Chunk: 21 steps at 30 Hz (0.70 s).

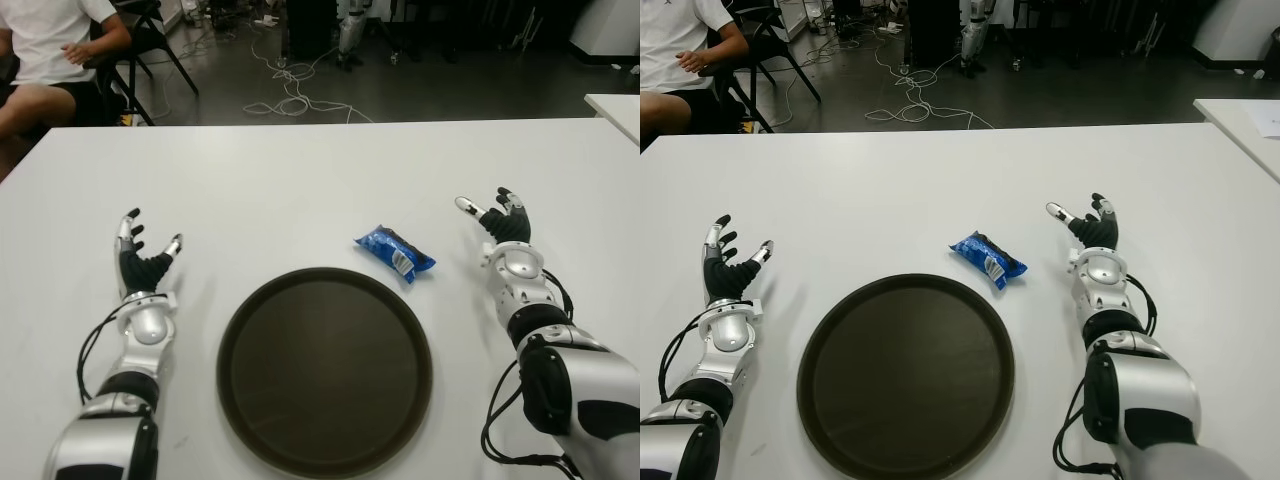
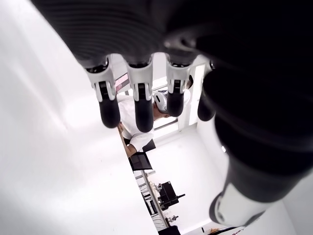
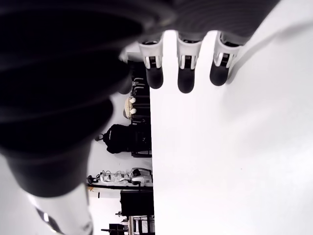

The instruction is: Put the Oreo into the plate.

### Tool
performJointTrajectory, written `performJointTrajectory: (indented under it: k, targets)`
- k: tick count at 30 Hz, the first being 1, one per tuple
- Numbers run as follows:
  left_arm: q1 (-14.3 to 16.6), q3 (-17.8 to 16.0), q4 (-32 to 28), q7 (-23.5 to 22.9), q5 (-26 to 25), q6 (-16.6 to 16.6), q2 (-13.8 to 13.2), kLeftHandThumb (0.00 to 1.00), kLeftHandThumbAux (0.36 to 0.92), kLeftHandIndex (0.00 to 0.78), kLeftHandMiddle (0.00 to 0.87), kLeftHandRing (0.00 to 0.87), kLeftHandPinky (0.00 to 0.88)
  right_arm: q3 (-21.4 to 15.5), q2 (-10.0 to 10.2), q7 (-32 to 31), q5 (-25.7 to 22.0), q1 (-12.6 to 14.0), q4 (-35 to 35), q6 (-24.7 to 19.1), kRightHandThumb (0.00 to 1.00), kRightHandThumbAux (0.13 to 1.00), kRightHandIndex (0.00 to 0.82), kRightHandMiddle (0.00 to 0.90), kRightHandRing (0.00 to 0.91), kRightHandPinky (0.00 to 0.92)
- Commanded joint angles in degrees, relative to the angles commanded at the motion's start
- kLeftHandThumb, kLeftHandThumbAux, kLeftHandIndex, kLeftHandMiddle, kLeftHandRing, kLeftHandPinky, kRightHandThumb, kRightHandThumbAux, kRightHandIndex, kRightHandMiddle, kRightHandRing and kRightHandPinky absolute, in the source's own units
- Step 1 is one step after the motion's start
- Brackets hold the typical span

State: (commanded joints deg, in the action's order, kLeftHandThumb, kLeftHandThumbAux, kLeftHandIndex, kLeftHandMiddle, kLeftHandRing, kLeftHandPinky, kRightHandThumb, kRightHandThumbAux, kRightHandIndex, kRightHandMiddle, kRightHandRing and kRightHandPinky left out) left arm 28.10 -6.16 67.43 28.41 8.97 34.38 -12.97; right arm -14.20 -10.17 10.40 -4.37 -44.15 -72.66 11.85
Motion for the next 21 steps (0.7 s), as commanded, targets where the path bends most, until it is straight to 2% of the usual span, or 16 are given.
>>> performJointTrajectory:
  k: [21]
  targets:
    - [0.0,0.5,-0.2,0.5,0.1,-0.2,0.1,0.180,0.808,0.126,0.098,0.107,0.128,3.5,0.2,0.3,3.6,0.9,0.6,4.0,0.000,0.830,0.076,0.097,0.077,0.054]
